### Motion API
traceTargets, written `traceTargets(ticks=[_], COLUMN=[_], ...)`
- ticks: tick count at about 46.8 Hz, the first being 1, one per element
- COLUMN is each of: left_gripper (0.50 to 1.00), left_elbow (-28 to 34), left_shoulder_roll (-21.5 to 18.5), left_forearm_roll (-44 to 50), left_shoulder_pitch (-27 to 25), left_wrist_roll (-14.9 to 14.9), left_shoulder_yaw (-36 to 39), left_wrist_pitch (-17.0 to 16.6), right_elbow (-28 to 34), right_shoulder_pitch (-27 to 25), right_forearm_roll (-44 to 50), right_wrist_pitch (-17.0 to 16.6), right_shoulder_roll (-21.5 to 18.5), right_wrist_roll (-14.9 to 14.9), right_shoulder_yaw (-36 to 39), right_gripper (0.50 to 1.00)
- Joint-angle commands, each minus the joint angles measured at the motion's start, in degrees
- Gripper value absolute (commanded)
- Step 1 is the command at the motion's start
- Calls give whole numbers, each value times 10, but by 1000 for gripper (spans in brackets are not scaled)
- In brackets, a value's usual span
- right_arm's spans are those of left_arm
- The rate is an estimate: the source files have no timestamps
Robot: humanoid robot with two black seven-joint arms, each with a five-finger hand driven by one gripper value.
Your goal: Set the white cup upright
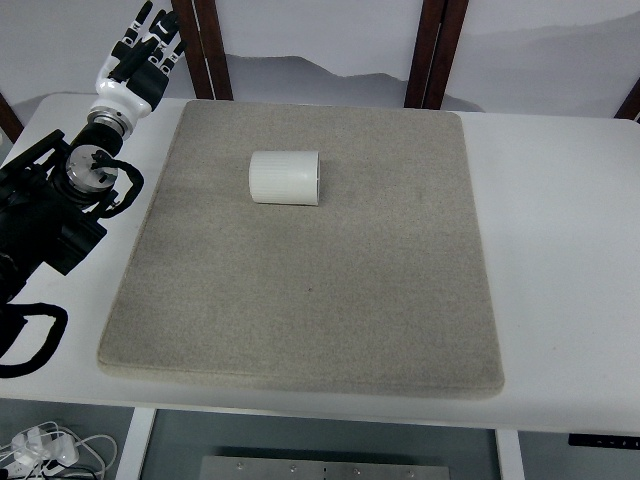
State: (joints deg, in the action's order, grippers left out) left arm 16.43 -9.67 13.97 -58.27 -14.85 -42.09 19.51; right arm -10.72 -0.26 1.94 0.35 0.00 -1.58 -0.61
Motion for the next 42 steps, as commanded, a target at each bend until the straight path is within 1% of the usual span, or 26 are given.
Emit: traceTargets(ticks=[1, 8, 15, 20, 25, 29, 35, 39, 42], left_gripper=[1000, 1000, 1000, 1000, 1000, 1000, 999, 999, 999], left_elbow=[1, 2, 1, -1, -2, 1, 1, 1, 1], left_shoulder_roll=[0, 0, -4, -14, -14, -13, -14, -15, -17], left_forearm_roll=[0, 0, 1, -1, -3, -4, -18, -44, -73], left_shoulder_pitch=[0, 1, 1, 0, 0, -1, -13, -26, -33], left_wrist_roll=[0, -1, -1, -1, 5, 6, 6, 5, 3], left_shoulder_yaw=[1, 3, 1, 7, 10, 27, 75, 97, 99], left_wrist_pitch=[0, 3, 24, 26, 32, 39, 43, 47, 50], right_elbow=[0, 0, 0, 0, 0, 0, 0, 0, 0], right_shoulder_pitch=[0, 0, 0, 0, 0, 0, 0, 0, 0], right_forearm_roll=[0, 0, 0, 0, 0, 0, 0, 0, 0], right_wrist_pitch=[0, 0, 0, 0, 0, 0, 0, 0, 0], right_shoulder_roll=[0, 0, 0, 0, 0, 0, 0, 0, 0], right_wrist_roll=[0, 0, 0, 0, 0, 0, 0, 0, 0], right_shoulder_yaw=[0, 0, 0, 0, 0, 0, 0, 0, 0], right_gripper=[952, 952, 952, 952, 952, 952, 952, 952, 952])
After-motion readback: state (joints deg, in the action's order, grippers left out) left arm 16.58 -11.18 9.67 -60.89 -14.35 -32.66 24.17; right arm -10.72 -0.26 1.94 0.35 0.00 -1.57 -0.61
